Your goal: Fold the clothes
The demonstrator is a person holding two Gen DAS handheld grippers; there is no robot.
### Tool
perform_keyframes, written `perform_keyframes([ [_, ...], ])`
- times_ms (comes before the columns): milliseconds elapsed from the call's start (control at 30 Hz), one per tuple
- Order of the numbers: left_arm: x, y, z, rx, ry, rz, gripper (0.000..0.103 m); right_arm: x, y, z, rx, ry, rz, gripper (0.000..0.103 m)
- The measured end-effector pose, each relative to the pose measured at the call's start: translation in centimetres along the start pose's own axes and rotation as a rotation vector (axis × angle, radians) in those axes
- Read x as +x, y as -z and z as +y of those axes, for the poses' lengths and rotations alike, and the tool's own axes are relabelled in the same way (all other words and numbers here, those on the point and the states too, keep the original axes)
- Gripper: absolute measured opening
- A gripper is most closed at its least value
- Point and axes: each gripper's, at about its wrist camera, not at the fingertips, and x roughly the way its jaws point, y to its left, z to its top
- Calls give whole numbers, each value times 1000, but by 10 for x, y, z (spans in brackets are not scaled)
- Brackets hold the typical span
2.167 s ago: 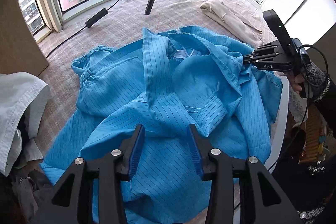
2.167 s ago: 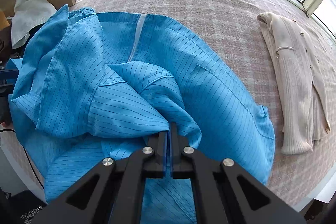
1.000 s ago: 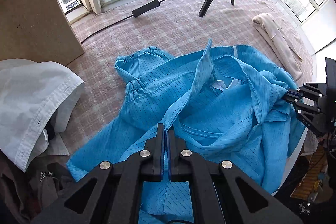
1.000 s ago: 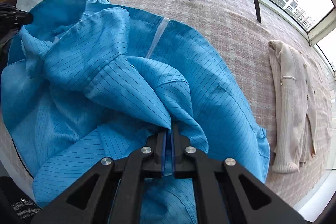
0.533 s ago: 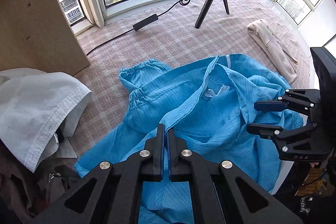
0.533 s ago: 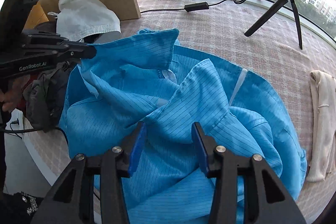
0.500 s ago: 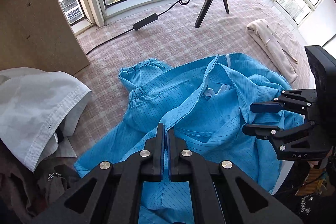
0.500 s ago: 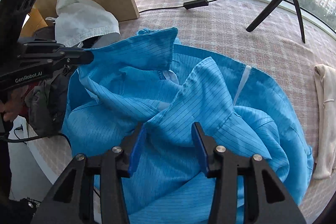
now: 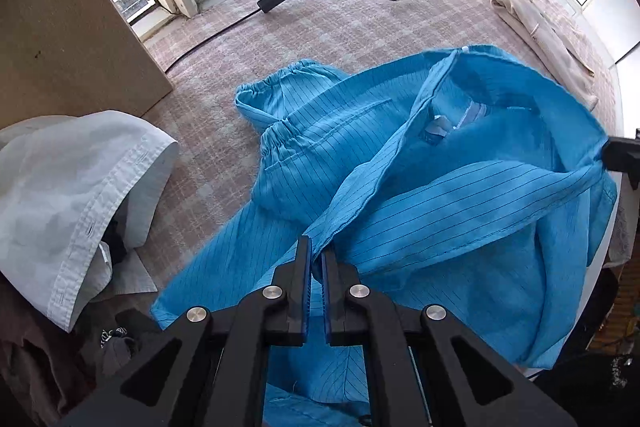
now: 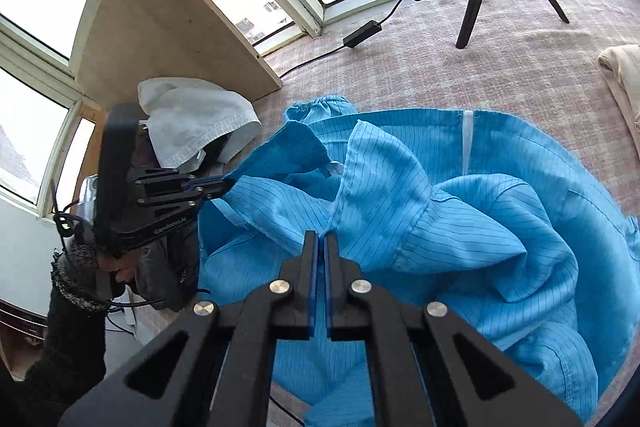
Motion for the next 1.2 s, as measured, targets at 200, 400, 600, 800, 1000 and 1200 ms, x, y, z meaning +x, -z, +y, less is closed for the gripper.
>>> perform_keyframes([
  [200,19,-10,-2,23,1,55,7,21,-26,-23,-34,185,8,1],
  [400,-18,-2,18,-33,83,-14,5,15,-17,21,-358,234,38,34],
  [600,-36,11,19,-51,84,-62,6,43,-21,35,-372,267,84,45],
  [800,-27,28,20,-88,164,-52,14,79,-37,14,-136,242,180,45],
  [1000,-4,27,27,-192,235,-48,26,93,-31,12,-129,279,227,45],
  [1200,-9,12,16,-150,183,-66,1,92,-28,11,-169,269,191,2],
])
